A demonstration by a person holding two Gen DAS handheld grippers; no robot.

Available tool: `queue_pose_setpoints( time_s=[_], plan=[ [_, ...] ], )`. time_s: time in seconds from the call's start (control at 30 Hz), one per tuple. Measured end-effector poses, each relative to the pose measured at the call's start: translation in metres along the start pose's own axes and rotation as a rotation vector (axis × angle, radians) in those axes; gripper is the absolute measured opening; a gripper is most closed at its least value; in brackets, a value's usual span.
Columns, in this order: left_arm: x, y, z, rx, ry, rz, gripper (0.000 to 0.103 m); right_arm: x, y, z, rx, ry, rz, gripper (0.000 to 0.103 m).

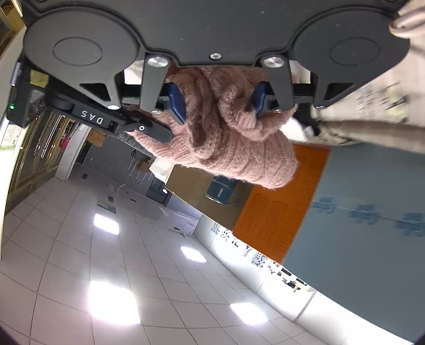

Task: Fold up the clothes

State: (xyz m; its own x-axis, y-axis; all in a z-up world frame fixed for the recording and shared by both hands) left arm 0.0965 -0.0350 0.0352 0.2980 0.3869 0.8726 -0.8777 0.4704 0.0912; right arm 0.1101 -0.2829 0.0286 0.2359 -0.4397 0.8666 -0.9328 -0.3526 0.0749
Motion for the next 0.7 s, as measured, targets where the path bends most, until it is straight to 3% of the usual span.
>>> queue_pose_setpoints(
  time_s=[0.1, 0.2, 0.37, 0.47, 0.57, 0.63, 0.7],
  plan=[
    [-0.003, -0.026, -0.005, 0.003, 0.017, 0.005, 0.049, 0.007, -0.010, 0.021, -0.063, -0.014, 0.061, 0.030],
    [-0.015, -0.049, -0.013, 0.034, 0.033, -0.035, 0.049, 0.002, -0.022, 0.048, -0.145, -0.041, 0.060, 0.030],
    [-0.028, -0.066, -0.023, 0.087, 0.102, -0.117, 0.052, -0.010, -0.040, 0.085, -0.237, -0.090, -0.036, 0.030],
    [-0.030, -0.058, -0.019, 0.145, 0.078, -0.129, 0.053, -0.016, -0.044, 0.082, -0.286, -0.059, -0.073, 0.040],
    [-0.029, -0.050, -0.017, 0.151, 0.080, -0.081, 0.077, -0.021, -0.045, 0.079, -0.325, -0.029, -0.083, 0.045],
    [-0.029, -0.045, -0.015, 0.163, 0.064, -0.034, 0.089, -0.022, -0.045, 0.080, -0.348, -0.016, -0.075, 0.055],
    [-0.029, -0.043, -0.009, 0.225, -0.004, -0.005, 0.101, -0.024, -0.044, 0.078, -0.392, 0.012, -0.062, 0.070]
  ],
)
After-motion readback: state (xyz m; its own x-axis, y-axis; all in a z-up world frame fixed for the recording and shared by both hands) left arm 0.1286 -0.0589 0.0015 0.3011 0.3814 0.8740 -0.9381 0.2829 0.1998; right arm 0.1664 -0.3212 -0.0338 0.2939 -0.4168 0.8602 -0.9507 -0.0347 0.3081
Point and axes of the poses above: each gripper's, at about its wrist camera, not at the fingertips, and y roughly against the way its jaws point, z to its right, x to its top, the point moved 2 cm from there along -y, roughly the way its jaws point, and after that the axes turned 2 degrees about -x, right-handed, at the moved point
